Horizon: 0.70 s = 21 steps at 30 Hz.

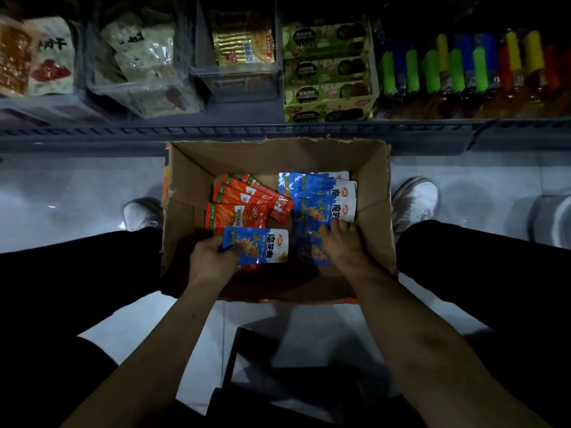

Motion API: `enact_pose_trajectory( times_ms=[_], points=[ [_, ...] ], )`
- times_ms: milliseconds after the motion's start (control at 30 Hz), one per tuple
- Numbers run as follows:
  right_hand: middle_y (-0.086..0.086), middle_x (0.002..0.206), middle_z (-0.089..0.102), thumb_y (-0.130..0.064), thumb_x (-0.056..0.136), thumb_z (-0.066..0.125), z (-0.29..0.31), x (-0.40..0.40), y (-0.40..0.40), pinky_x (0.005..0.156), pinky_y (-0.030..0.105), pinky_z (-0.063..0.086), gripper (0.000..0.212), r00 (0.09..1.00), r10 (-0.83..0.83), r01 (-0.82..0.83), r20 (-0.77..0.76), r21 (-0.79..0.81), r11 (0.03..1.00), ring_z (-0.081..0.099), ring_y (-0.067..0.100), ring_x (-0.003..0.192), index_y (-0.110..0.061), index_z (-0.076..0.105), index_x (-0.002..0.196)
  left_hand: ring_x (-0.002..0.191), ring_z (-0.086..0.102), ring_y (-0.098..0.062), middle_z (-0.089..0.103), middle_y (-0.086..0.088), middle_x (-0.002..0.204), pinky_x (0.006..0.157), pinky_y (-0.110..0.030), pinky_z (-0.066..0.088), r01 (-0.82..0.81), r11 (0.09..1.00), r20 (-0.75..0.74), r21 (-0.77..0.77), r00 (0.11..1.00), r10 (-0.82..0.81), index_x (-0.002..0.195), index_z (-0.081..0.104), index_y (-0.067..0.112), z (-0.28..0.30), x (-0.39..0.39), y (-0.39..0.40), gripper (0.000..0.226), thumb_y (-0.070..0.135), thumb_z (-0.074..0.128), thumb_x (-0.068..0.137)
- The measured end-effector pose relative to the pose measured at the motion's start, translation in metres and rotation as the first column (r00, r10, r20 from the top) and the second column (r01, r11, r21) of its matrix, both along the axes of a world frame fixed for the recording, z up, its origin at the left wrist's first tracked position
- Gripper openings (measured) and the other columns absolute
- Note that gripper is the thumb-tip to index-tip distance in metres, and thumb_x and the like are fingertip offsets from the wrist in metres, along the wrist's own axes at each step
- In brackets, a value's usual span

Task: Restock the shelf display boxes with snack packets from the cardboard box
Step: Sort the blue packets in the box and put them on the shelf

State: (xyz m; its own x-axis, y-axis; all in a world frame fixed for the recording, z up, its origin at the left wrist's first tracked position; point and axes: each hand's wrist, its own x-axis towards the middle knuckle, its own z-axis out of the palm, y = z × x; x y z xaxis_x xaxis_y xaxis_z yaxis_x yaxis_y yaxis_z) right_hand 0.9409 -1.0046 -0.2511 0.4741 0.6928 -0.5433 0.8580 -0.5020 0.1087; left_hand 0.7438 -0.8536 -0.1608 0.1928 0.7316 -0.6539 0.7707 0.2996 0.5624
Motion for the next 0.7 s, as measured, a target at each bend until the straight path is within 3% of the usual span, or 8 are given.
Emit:
enact_pose_trajectory(
  times_ms=[167, 300, 400, 567, 700],
  points=[
    [0.018, 0.139, 0.039, -0.021, 0.097, 0.045, -0.012, -0.006, -0.001, 0.105, 0.048, 0.035, 0.042, 0.994, 0.047, -0.065, -0.099, -0.187, 0.98, 0.036, 0.037, 0.129, -0.009, 0.044, 0.137, 0.09, 0.069, -0.024, 0.072, -0.006, 0.098, 0.08, -0.045, 0.059, -0.011, 1.0, 0.002, -0.013, 1.0, 0.011, 0.101, 0.071, 0.016, 0.003, 0.001, -0.002, 0.017, 0.019, 0.073, 0.084],
    [0.02, 0.132, 0.049, -0.015, 0.096, 0.045, -0.013, -0.008, -0.003, 0.099, 0.046, 0.04, 0.037, 0.995, -0.051, 0.041, -0.083, -0.119, 0.992, 0.048, 0.037, 0.121, -0.005, 0.042, 0.132, 0.087, 0.069, -0.023, 0.071, -0.007, 0.101, 0.076, -0.042, 0.059, 0.005, 1.0, 0.007, -0.016, 1.0, -0.004, 0.107, 0.07, 0.012, 0.005, 0.006, -0.002, 0.023, 0.019, 0.072, 0.086],
    [0.017, 0.128, 0.056, -0.012, 0.095, 0.046, -0.015, -0.003, -0.003, 0.101, 0.043, 0.037, 0.035, 0.996, -0.068, 0.065, -0.052, -0.053, 0.996, 0.053, 0.035, 0.118, -0.005, 0.043, 0.129, 0.089, 0.069, -0.024, 0.071, -0.007, 0.101, 0.079, -0.044, 0.059, -0.008, 1.0, 0.024, -0.017, 1.0, 0.008, 0.106, 0.07, 0.012, 0.006, 0.006, -0.002, 0.021, 0.018, 0.071, 0.086],
    [0.01, 0.124, 0.057, -0.015, 0.094, 0.046, -0.011, 0.004, 0.002, 0.105, 0.041, 0.031, 0.03, 0.995, -0.097, 0.095, -0.03, -0.07, 0.993, 0.049, 0.029, 0.119, -0.013, 0.058, 0.121, 0.09, 0.067, -0.021, 0.068, -0.002, 0.095, 0.083, -0.042, 0.057, -0.02, 0.998, 0.038, -0.067, 0.999, 0.022, 0.095, 0.065, 0.02, 0.011, 0.012, -0.003, 0.009, 0.018, 0.069, 0.088],
    [0.011, 0.122, 0.057, -0.018, 0.09, 0.056, 0.01, 0.012, 0.007, 0.097, 0.039, 0.041, 0.026, 0.97, -0.186, 0.196, -0.158, 0.049, 0.979, 0.052, 0.031, 0.116, -0.016, 0.062, 0.115, 0.086, 0.063, -0.02, 0.066, -0.004, 0.092, 0.074, -0.034, 0.055, -0.04, 0.994, 0.041, -0.098, 0.998, 0.045, 0.097, 0.067, 0.016, 0.014, 0.019, -0.003, 0.011, 0.017, 0.07, 0.087]
  ],
)
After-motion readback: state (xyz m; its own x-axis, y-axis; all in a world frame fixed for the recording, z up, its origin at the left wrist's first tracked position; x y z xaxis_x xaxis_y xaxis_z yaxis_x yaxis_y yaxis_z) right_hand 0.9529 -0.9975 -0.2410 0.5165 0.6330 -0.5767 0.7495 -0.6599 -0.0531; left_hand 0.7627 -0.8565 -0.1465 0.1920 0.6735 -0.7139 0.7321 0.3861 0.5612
